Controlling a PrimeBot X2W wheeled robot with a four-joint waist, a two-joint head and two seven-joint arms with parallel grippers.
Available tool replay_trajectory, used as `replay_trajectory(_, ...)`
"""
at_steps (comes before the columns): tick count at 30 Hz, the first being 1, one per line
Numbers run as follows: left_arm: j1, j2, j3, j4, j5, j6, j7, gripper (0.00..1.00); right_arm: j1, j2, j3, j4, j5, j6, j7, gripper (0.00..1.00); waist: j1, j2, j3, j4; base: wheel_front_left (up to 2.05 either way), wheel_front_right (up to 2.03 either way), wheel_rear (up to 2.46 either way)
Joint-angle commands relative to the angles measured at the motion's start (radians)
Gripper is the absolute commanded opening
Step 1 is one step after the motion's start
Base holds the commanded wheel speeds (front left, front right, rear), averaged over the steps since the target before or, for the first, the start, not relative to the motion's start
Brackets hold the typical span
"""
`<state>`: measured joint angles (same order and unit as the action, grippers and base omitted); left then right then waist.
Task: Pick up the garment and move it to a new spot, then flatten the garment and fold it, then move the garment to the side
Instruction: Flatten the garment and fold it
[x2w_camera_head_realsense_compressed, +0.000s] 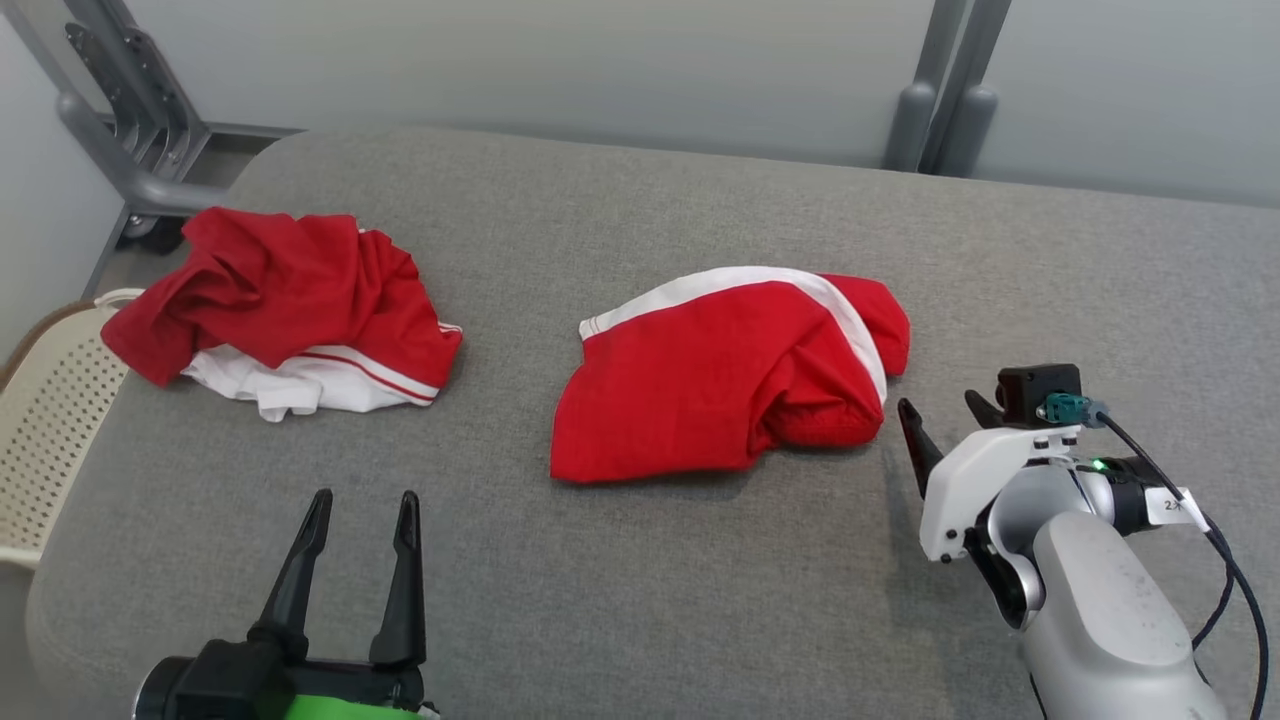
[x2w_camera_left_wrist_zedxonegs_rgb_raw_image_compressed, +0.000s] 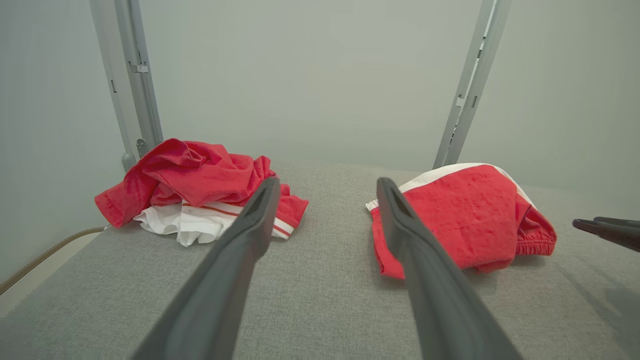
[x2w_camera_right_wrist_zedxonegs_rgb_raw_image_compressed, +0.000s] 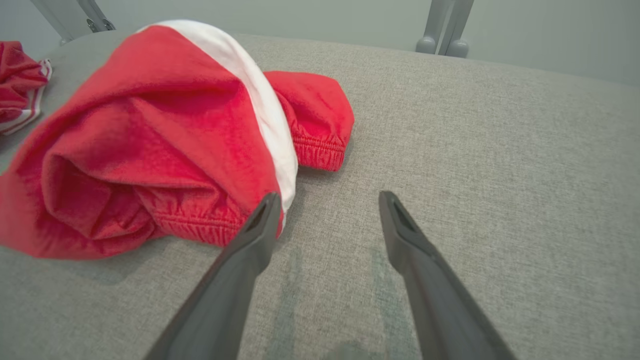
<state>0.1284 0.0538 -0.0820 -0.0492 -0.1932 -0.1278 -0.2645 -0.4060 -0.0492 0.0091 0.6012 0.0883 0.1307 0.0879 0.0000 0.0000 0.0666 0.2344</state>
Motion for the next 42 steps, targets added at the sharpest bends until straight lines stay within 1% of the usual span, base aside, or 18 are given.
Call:
replay_trajectory(1, -0.023, -0.001, -0.003, 0.004, -0.008, -0.003, 0.000, 1.00, -0.028, -0.002, -0.006, 0.030, -0.010, 0.000, 0.001, 1.00, 0.0000, 0.0000, 0.053, 0.049, 0.00, 0.00, 0.00)
replay_trajectory(7, -0.046, -0.003, -0.011, 0.008, -0.023, -0.003, 0.000, 1.00, -0.075, -0.003, 0.006, 0.125, 0.001, 0.000, 0.006, 1.00, 0.0000, 0.0000, 0.090, 0.086, 0.00, 0.00, 0.00)
replay_trajectory(15, -0.057, -0.004, -0.016, 0.010, -0.039, -0.004, 0.000, 1.00, -0.102, -0.002, 0.037, 0.200, 0.037, 0.000, -0.006, 1.00, 0.0000, 0.0000, 0.101, 0.109, 0.00, 0.00, 0.00)
replay_trajectory(16, -0.056, -0.004, -0.015, 0.010, -0.041, -0.004, 0.000, 1.00, -0.106, -0.002, 0.040, 0.208, 0.040, 0.000, -0.008, 0.66, 0.0000, 0.0000, 0.101, 0.109, 0.00, 0.00, 0.00)
replay_trajectory(17, -0.055, -0.004, -0.015, 0.009, -0.042, -0.004, 0.000, 1.00, -0.108, -0.002, 0.042, 0.213, 0.042, 0.000, -0.010, 0.35, 0.0000, 0.0000, 0.101, 0.110, 0.00, 0.00, 0.00)
replay_trajectory(18, -0.054, -0.004, -0.014, 0.009, -0.042, -0.004, 0.000, 1.00, -0.112, -0.002, 0.041, 0.218, 0.039, 0.000, -0.016, 0.00, 0.0000, 0.0000, 0.100, 0.109, 0.00, 0.00, 0.00)
replay_trajectory(24, -0.043, -0.003, -0.012, 0.006, -0.041, 0.000, 0.000, 1.00, -0.108, -0.044, 0.026, 0.203, -0.031, -0.001, -0.061, 0.00, 0.0000, 0.0000, 0.084, 0.102, 0.00, 0.00, 0.00)
replay_trajectory(27, -0.031, -0.003, -0.011, 0.010, -0.036, 0.002, 0.000, 1.00, -0.082, -0.080, 0.020, 0.152, -0.118, -0.001, -0.098, 0.00, 0.0000, 0.0000, 0.064, 0.095, 0.00, 0.00, 0.00)
replay_trajectory(31, -0.015, -0.003, -0.005, 0.011, -0.031, 0.004, 0.000, 1.00, -0.023, -0.139, 0.020, 0.036, -0.225, -0.001, -0.113, 0.00, 0.0000, 0.0000, 0.038, 0.076, 0.00, 0.00, 0.00)
replay_trajectory(33, -0.009, -0.003, 0.000, 0.011, -0.031, 0.005, 0.000, 1.00, 0.015, -0.173, 0.037, -0.030, -0.267, -0.001, -0.098, 0.00, 0.0000, 0.0000, 0.029, 0.063, 0.00, 0.00, 0.00)
replay_trajectory(36, 0.002, -0.003, 0.004, 0.010, -0.030, 0.004, 0.000, 1.00, 0.075, -0.228, 0.054, -0.124, -0.297, -0.001, -0.060, 0.00, 0.0000, 0.0000, 0.017, 0.043, 0.00, 0.00, 0.00)
replay_trajectory(39, 0.006, -0.003, 0.005, 0.009, -0.031, 0.005, 0.000, 1.00, 0.137, -0.278, 0.066, -0.199, -0.294, -0.001, -0.005, 0.00, 0.0000, 0.0000, 0.008, 0.024, 0.00, 0.00, 0.00)
replay_trajectory(42, 0.004, -0.003, 0.001, 0.013, -0.027, 0.004, 0.000, 1.00, 0.188, -0.318, 0.073, -0.243, -0.269, -0.001, 0.045, 0.00, 0.0000, 0.0000, 0.005, 0.011, 0.00, 0.00, 0.00)
